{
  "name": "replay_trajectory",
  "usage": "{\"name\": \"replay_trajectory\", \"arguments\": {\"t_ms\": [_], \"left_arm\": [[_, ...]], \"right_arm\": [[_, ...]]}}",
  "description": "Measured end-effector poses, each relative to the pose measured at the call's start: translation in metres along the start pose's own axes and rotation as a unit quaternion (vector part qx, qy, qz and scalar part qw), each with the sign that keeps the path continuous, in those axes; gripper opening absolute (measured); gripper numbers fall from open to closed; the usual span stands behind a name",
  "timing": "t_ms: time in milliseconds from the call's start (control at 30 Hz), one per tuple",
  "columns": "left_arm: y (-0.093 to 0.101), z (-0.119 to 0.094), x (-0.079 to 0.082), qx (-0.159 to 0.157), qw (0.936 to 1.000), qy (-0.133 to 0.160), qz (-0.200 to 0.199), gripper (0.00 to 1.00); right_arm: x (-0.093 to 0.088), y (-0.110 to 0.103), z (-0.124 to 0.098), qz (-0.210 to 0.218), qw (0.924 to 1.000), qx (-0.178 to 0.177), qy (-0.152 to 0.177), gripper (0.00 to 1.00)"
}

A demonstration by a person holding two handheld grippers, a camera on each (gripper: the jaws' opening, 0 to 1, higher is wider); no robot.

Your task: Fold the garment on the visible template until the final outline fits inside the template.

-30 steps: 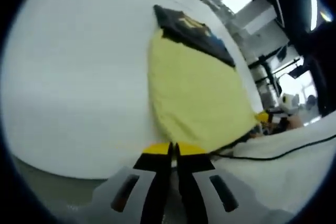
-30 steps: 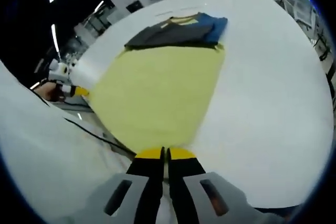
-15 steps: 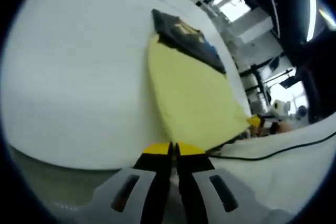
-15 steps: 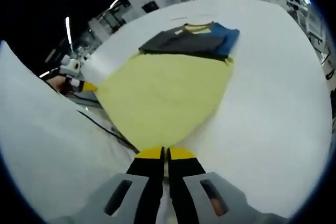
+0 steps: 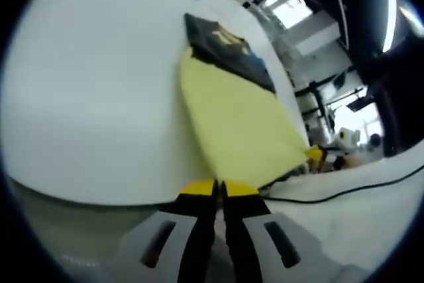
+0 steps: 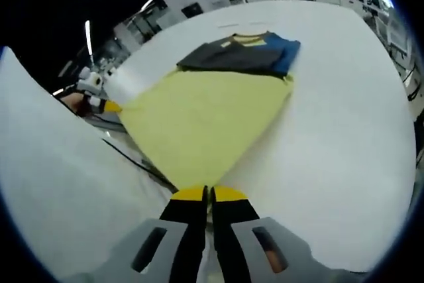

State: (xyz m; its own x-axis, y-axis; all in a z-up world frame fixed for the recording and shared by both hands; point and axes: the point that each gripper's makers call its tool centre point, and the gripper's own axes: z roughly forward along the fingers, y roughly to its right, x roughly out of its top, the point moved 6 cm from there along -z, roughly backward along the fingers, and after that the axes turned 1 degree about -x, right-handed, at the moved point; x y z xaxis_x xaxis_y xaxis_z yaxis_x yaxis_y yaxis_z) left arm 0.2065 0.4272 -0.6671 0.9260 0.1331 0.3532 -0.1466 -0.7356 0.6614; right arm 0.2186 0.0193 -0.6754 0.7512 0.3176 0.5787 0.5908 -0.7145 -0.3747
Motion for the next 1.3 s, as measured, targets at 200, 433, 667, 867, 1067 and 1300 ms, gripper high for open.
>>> {"name": "replay_trajectory", "arguments": {"t_ms": [200,433,667,867,1067,1300], "left_arm": [[0.004,-0.004,-0.007,-0.001,1.0,-0.008,0.003,0.0],[0.015,-0.013,-0.006,-0.01,0.9997,-0.015,0.018,0.0],[0.026,-0.018,-0.008,-0.035,0.9989,-0.024,0.02,0.0],[0.034,-0.022,-0.011,-0.038,0.9983,-0.036,0.028,0.0],[0.039,-0.026,-0.018,-0.036,0.9972,-0.052,0.04,0.0],[0.046,-0.029,-0.01,-0.039,0.9972,-0.043,0.048,0.0]], "right_arm": [[-0.008,-0.004,-0.004,0.003,1.0,0.0,-0.002,0.03],[-0.012,-0.01,-0.015,-0.002,1.0,-0.001,0.0,0.03],[-0.015,-0.016,-0.024,-0.023,0.9997,0.003,-0.012,0.03],[-0.019,-0.024,-0.027,-0.037,0.999,0.012,-0.023,0.03],[-0.026,-0.029,-0.031,-0.05,0.998,0.015,-0.036,0.03],[-0.018,-0.028,-0.038,-0.055,0.9981,0.015,-0.025,0.03]]}}
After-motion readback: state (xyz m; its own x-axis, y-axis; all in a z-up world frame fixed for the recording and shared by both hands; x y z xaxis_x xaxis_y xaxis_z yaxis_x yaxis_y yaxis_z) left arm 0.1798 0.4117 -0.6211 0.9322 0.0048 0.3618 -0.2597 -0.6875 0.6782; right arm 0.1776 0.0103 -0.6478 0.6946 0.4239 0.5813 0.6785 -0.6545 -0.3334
